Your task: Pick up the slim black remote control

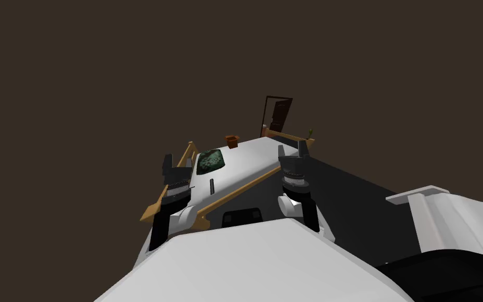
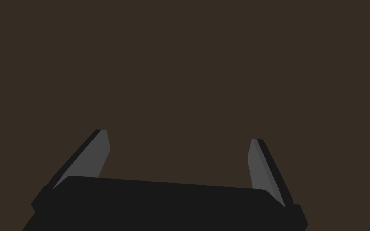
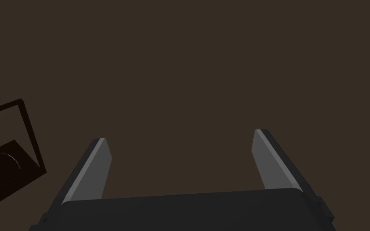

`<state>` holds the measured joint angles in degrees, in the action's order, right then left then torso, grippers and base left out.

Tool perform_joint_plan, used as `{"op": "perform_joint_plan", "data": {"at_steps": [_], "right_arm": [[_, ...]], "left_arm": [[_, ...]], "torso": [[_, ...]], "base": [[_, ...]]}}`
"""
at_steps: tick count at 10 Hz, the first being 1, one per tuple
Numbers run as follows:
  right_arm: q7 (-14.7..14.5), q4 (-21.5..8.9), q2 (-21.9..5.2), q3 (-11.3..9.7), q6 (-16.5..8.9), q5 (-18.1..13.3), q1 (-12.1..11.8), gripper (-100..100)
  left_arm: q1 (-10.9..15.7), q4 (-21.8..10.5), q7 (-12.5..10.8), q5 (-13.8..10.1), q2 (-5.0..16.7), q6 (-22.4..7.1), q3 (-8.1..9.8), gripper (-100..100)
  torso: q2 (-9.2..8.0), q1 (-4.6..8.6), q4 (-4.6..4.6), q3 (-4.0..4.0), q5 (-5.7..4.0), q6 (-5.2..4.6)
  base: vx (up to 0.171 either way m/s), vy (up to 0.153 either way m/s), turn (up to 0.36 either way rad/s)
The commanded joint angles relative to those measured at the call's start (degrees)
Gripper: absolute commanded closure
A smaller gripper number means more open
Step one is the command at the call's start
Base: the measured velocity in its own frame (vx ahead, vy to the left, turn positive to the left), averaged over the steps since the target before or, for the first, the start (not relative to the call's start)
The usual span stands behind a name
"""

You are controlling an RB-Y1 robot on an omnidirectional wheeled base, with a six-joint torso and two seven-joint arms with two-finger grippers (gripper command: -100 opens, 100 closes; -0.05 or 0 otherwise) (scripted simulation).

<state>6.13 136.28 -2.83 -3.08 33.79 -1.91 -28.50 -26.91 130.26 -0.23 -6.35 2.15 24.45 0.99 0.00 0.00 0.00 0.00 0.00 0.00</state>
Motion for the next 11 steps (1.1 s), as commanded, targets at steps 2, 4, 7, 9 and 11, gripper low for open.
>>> {"op": "perform_joint_plan", "data": {"at_steps": [2, 4, 7, 9, 11], "right_arm": [[0.0, 0.0, 0.0, 0.0, 0.0, 0.0, 0.0, 0], [0.0, 0.0, 0.0, 0.0, 0.0, 0.0, 0.0, 0], [0.0, 0.0, 0.0, 0.0, 0.0, 0.0, 0.0, 0], [0.0, 0.0, 0.0, 0.0, 0.0, 0.0, 0.0, 0], [0.0, 0.0, 0.0, 0.0, 0.0, 0.0, 0.0, 0]], "left_arm": [[-1.0, -1.2, 1.2, -0.8, 4.0, -2.4, -0.04, -100], [-2.1, -2.3, 2.5, -1.6, 6.7, -4.8, -0.03, -100], [-4.3, -4.5, 5.1, -3.0, 11.1, -9.3, 0.05, -100], [-5.2, -5.3, 6.1, -3.6, 12.6, -11.5, 0.09, -100], [-6.9, -7.0, 8.2, -4.7, 15.8, -15.3, 0.15, -100]], "torso": [[0.03, -0.04, -0.01, 0.02, 0.01, -0.02], [0.07, -0.10, -0.02, 0.04, 0.02, 0.00], [0.11, -0.12, -0.03, 0.06, 0.03, -0.01], [0.09, -0.13, -0.02, 0.06, 0.03, 0.02], [0.10, -0.14, -0.02, 0.06, 0.03, -0.01]], "base": [[0.016, 0.010, -0.123], [0.025, 0.022, -0.116], [0.028, 0.028, -0.180], [0.020, 0.028, -0.076], [0.026, 0.035, -0.229]]}}
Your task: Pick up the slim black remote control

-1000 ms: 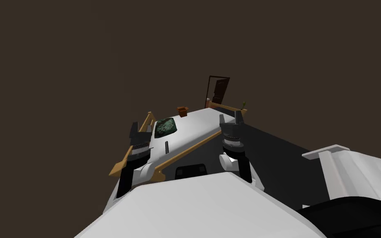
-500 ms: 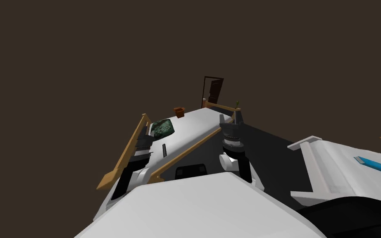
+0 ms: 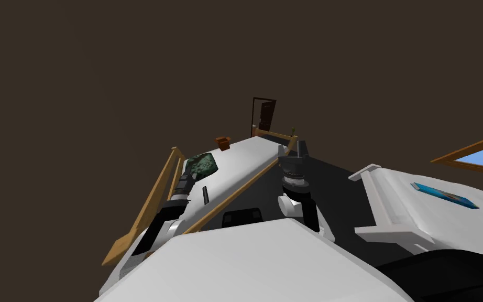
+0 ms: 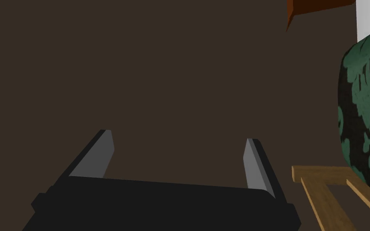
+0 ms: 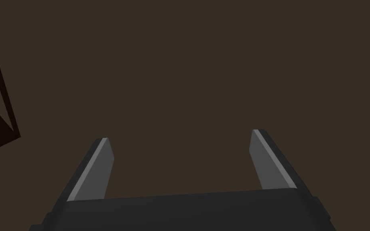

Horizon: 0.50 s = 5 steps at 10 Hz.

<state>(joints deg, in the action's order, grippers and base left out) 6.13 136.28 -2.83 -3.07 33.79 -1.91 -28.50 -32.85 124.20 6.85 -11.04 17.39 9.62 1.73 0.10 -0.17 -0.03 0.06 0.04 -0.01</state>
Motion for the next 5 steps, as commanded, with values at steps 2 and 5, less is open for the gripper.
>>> {"op": "perform_joint_plan", "data": {"at_steps": [2, 5], "right_arm": [[0.0, 0.0, 0.0, 0.0, 0.0, 0.0, 0.0, 0], [0.0, 0.0, 0.0, 0.0, 0.0, 0.0, 0.0, 0]], "left_arm": [[-2.8, -2.7, 3.3, -1.2, 3.8, -4.5, -0.60, -100], [-4.6, -4.5, 5.4, -2.5, 6.9, -8.4, -0.73, -100]], "torso": [[0.00, 0.00, 0.00, 0.00, 0.00, 0.01], [0.03, 0.00, 0.00, 0.01, 0.00, 0.02]], "base": [[0.025, 0.041, -0.180], [0.025, 0.036, -0.164]]}}
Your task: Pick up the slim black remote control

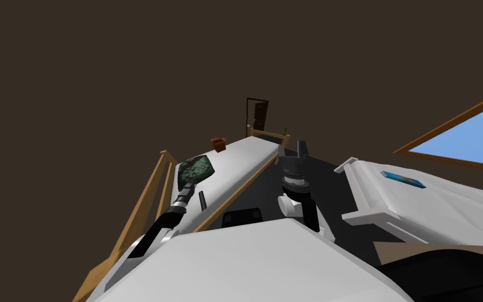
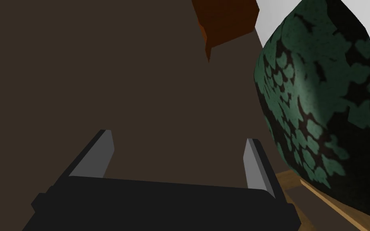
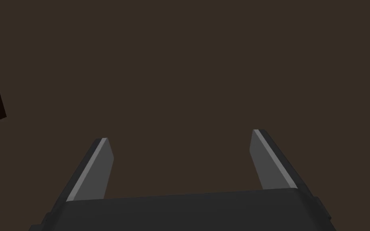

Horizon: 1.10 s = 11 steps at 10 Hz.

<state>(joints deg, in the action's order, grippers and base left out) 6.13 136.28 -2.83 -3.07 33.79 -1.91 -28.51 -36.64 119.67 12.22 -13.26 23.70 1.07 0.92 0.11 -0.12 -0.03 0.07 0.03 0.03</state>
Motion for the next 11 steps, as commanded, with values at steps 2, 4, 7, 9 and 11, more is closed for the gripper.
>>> {"op": "perform_joint_plan", "data": {"at_steps": [2, 4, 7, 9, 11], "right_arm": [[0.0, 0.0, 0.0, 0.0, 0.0, 0.0, 0.0, 0], [0.0, 0.0, 0.0, 0.0, 0.0, 0.0, 0.0, 0], [0.0, 0.0, 0.0, 0.0, 0.0, 0.0, 0.0, 0], [0.0, 0.0, 0.0, 0.0, 0.0, 0.0, 0.0, 0], [0.0, 0.0, 0.0, 0.0, 0.0, 0.0, 0.0, 0]], "left_arm": [[-2.5, -1.8, 1.9, -1.5, 3.6, -3.5, -0.23, -100], [-3.3, -2.8, 2.7, -2.1, 5.1, -5.6, -0.46, -100], [-5.5, -5.6, 4.5, -3.9, 9.6, -10.6, -1.53, -100], [-6.7, -7.6, 5.2, -5.2, 12.5, -13.8, -2.57, -100], [-7.2, -8.6, 5.4, -5.8, 13.9, -15.2, -3.18, -100]], "torso": [[-0.01, 0.04, 0.00, 0.00, -0.01, -0.02], [0.00, 0.05, 0.00, 0.00, -0.01, 0.00], [0.04, 0.03, -0.01, 0.02, -0.01, -0.01], [0.08, 0.06, -0.02, 0.05, -0.02, -0.02], [0.09, 0.15, -0.02, 0.05, -0.03, 0.01]], "base": [[0.025, 0.018, -0.166], [0.018, 0.017, -0.108], [0.032, 0.018, -0.201], [0.047, 0.009, -0.193], [0.032, -0.006, -0.072]]}}
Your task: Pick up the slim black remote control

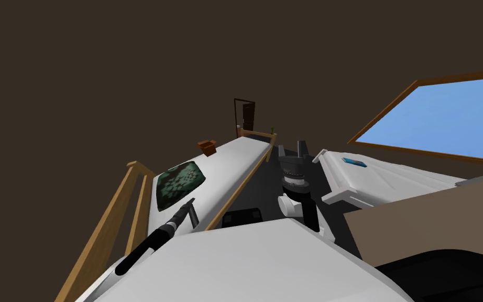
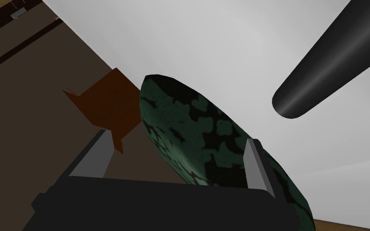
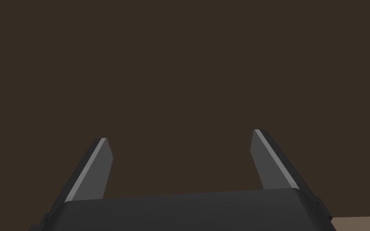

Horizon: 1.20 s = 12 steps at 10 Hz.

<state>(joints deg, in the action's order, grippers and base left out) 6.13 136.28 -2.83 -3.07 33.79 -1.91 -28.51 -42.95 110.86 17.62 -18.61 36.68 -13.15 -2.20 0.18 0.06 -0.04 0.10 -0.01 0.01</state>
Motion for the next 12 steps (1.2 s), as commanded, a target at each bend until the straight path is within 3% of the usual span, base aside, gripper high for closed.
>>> {"op": "perform_joint_plan", "data": {"at_steps": [1, 6, 7, 12], "right_arm": [[0.0, 0.0, 0.0, 0.0, 0.0, 0.0, 0.0, 0], [0.0, 0.0, 0.0, 0.0, 0.0, 0.0, 0.0, 0], [0.0, 0.0, 0.0, 0.0, 0.0, 0.0, 0.0, 0], [0.0, 0.0, 0.0, 0.0, 0.0, 0.0, 0.0, 0]], "left_arm": [[-1.4, -0.8, 0.2, -1.1, 2.3, -2.4, -0.71, -100], [-3.5, -5.8, -0.4, -4.1, 9.2, -8.5, -4.57, -100], [-3.5, -5.8, -0.4, -4.1, 9.2, -8.5, -4.57, -100], [-4.8, -10.1, -1.7, -6.8, 14.6, -13.3, -8.51, -100]], "torso": [[0.00, 0.00, 0.00, 0.00, 0.00, 0.00], [0.10, 0.01, -0.02, 0.06, 0.00, 0.01], [0.14, 0.03, -0.03, 0.08, -0.01, 0.02], [0.19, 0.08, -0.04, 0.11, -0.02, 0.01]], "base": [[0.039, -0.017, -0.197], [0.061, -0.008, -0.160], [0.050, -0.008, -0.053], [0.065, -0.019, -0.139]]}}
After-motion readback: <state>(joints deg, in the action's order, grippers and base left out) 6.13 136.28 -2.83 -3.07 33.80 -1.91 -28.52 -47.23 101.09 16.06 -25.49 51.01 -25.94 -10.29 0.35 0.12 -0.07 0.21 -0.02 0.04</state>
